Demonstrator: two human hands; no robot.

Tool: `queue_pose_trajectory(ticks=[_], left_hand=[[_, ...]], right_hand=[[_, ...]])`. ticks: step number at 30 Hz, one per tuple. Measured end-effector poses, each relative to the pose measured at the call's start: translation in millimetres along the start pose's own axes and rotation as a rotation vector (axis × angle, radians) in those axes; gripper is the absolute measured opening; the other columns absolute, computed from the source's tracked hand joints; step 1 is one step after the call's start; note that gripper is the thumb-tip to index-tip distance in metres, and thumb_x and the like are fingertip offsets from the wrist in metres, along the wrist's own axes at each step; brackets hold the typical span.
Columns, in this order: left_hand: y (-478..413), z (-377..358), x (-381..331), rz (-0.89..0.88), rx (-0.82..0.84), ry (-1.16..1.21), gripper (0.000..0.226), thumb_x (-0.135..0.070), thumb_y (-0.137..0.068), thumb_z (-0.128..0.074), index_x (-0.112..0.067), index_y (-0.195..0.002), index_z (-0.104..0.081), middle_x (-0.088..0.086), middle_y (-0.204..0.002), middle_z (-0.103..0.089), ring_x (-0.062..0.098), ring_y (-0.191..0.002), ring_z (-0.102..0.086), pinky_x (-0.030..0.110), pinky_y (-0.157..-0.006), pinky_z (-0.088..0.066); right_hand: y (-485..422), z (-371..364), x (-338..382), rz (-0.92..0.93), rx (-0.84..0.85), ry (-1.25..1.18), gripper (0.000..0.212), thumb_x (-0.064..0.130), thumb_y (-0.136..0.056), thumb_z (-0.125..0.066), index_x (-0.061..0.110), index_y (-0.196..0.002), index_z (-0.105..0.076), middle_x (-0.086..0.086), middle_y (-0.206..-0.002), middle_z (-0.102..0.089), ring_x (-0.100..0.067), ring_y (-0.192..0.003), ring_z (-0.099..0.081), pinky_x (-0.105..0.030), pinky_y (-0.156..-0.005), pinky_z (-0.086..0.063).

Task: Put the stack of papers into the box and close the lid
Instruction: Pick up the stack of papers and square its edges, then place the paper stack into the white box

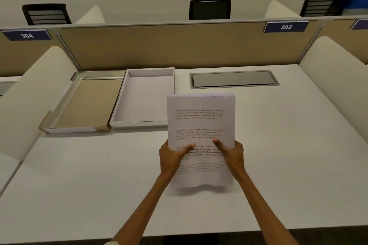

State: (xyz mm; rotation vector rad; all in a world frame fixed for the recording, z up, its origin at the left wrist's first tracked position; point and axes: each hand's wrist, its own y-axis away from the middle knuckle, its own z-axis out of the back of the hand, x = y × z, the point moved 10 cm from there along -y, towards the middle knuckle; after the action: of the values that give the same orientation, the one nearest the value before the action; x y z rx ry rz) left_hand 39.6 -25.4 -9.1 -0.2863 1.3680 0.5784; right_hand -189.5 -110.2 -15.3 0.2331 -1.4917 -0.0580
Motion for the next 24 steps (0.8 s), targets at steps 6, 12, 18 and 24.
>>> queue_pose_trajectory(ticks=[6, 12, 18, 24], left_hand=[[-4, 6, 14, 0.164, 0.003, -0.059, 0.046, -0.045, -0.07, -0.079, -0.016, -0.103, -0.066, 0.005, -0.097, -0.075, 0.017, -0.074, -0.074, 0.028, -0.063, -0.063], [-11, 23, 24, 0.3, -0.051, 0.027, 0.053, -0.058, -0.083, -0.059, -0.01, -0.105, -0.065, 0.01, -0.097, -0.075, 0.027, -0.081, -0.074, 0.039, -0.074, -0.062], [-24, 46, -7, 0.249, -0.063, 0.066, 0.027, -0.03, -0.092, -0.059, -0.007, -0.104, -0.063, 0.015, -0.103, -0.074, 0.034, -0.081, -0.073, 0.047, -0.08, -0.06], [-60, 79, -30, 0.269, -0.06, 0.082, 0.023, -0.03, -0.089, -0.062, -0.012, -0.102, -0.065, 0.007, -0.091, -0.074, 0.025, -0.077, -0.073, 0.037, -0.071, -0.06]], right_hand=[[-5, -5, 1, -0.029, 0.081, 0.088, 0.038, 0.042, -0.08, -0.07, 0.014, -0.105, -0.065, -0.004, -0.096, -0.075, -0.018, -0.074, -0.075, -0.026, -0.059, -0.06], [-16, -17, 8, -0.03, 0.203, 0.086, 0.046, 0.05, -0.08, -0.068, 0.018, -0.112, -0.063, -0.005, -0.105, -0.075, -0.023, -0.086, -0.075, -0.048, -0.077, -0.061], [-35, -47, 32, -0.017, 0.268, 0.082, 0.045, 0.045, -0.085, -0.065, 0.013, -0.117, -0.062, -0.007, -0.106, -0.074, -0.026, -0.085, -0.075, -0.046, -0.076, -0.062], [-58, -97, 59, -0.034, 0.386, 0.039, 0.045, 0.037, -0.086, -0.066, 0.008, -0.12, -0.06, -0.01, -0.11, -0.073, -0.025, -0.087, -0.074, -0.035, -0.07, -0.063]])
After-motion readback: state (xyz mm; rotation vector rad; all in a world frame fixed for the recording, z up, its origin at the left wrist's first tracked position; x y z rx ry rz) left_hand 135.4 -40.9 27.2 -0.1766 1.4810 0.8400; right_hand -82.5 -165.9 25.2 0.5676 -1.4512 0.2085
